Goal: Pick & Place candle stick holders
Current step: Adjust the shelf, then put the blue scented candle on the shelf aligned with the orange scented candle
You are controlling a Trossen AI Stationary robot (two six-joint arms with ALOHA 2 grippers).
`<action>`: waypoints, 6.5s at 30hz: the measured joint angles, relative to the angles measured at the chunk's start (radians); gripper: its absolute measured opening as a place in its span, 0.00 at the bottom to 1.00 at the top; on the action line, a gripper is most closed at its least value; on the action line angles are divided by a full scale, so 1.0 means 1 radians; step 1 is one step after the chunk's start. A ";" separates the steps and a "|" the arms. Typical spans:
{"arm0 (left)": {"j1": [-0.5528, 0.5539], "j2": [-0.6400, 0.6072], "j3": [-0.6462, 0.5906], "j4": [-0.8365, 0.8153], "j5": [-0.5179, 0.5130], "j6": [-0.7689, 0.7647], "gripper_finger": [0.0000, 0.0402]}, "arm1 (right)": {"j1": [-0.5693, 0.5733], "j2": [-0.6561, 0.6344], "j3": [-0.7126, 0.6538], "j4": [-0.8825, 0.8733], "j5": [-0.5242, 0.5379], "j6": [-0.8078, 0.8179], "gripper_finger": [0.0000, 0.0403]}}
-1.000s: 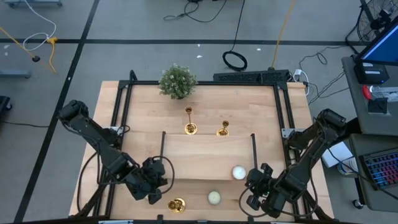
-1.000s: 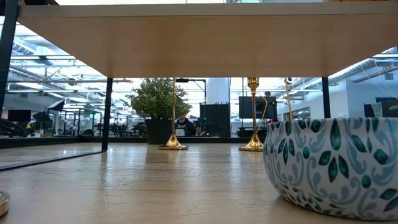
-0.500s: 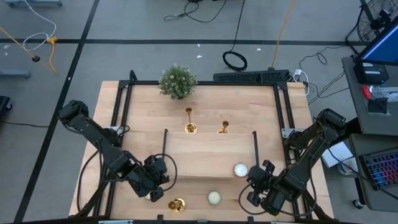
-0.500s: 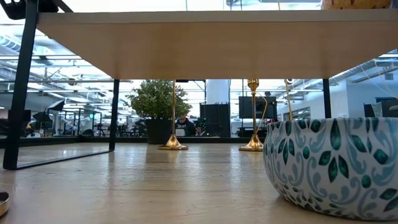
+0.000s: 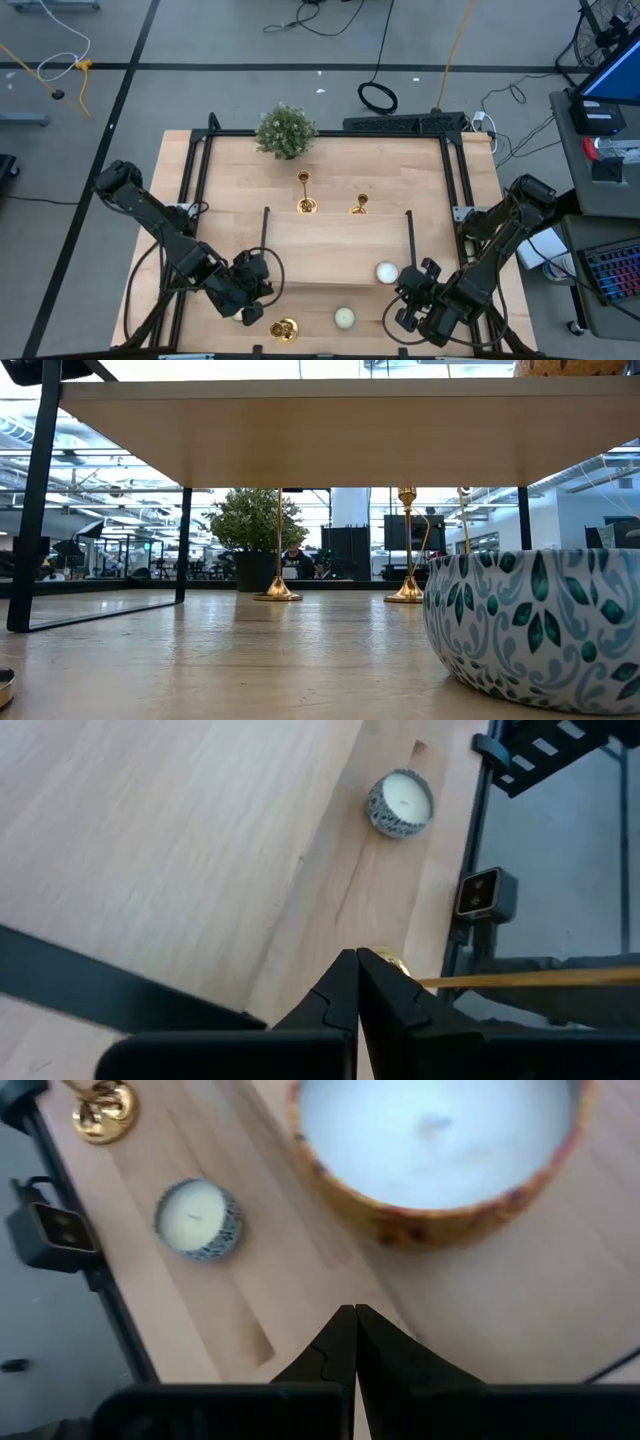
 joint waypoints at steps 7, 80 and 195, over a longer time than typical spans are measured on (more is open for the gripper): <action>-0.010 -0.036 0.000 0.024 -0.032 0.015 0.01 | -0.001 0.000 0.047 0.062 0.028 -0.087 0.00; -0.077 -0.218 0.000 0.058 -0.154 -0.005 0.05 | -0.021 0.249 0.177 0.422 -0.369 -0.352 0.00; -0.182 -0.214 0.000 0.175 -0.455 0.165 0.05 | -0.204 0.525 0.370 0.322 -0.312 -1.631 0.00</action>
